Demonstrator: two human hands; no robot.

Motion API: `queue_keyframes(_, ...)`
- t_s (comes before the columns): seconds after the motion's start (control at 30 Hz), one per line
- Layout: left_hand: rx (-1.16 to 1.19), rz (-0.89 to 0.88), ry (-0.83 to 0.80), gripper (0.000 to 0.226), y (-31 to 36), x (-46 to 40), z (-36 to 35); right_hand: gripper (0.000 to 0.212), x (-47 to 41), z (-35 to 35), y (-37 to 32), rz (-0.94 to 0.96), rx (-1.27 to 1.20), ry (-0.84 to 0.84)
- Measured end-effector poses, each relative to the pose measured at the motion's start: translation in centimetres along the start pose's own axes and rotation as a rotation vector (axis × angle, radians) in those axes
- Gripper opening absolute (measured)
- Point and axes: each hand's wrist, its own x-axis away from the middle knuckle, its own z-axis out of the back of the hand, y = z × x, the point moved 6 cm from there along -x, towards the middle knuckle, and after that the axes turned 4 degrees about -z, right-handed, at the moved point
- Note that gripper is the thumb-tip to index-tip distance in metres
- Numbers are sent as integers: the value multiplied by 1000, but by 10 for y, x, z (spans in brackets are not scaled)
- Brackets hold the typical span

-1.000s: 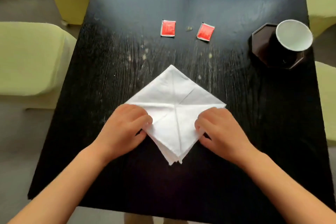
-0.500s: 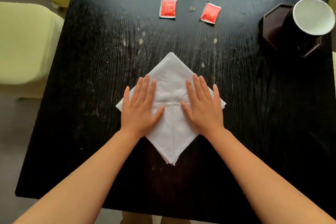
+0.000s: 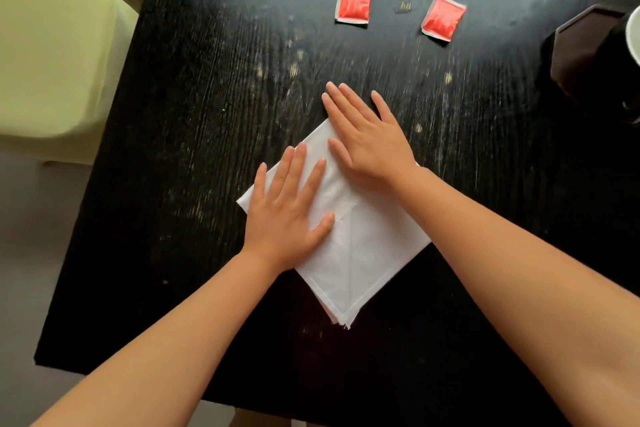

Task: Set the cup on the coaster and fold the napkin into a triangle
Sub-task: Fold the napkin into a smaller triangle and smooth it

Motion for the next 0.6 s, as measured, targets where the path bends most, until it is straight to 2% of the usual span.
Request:
queue_keyframes(0.17,-23,-198,-23,66,9,42,0,67,-7,2,9,-231,-50,61)
queue_keyframes(0.33,-58,-465,-156,56,35,113,-10,65,-6,8,10,-355,-59,65)
queue_keyframes(0.43,-69,-506,-175,58,35,119,-3,64,13,24,5,-239,-100,137)
queue_keyframes(0.5,-58,-511,-149,63,31,112,5,61,48,36,-5,-60,-120,207)
queue_keyframes(0.6,-49,-570,-125,68,30,97,13,52,120,35,-19,178,-151,206)
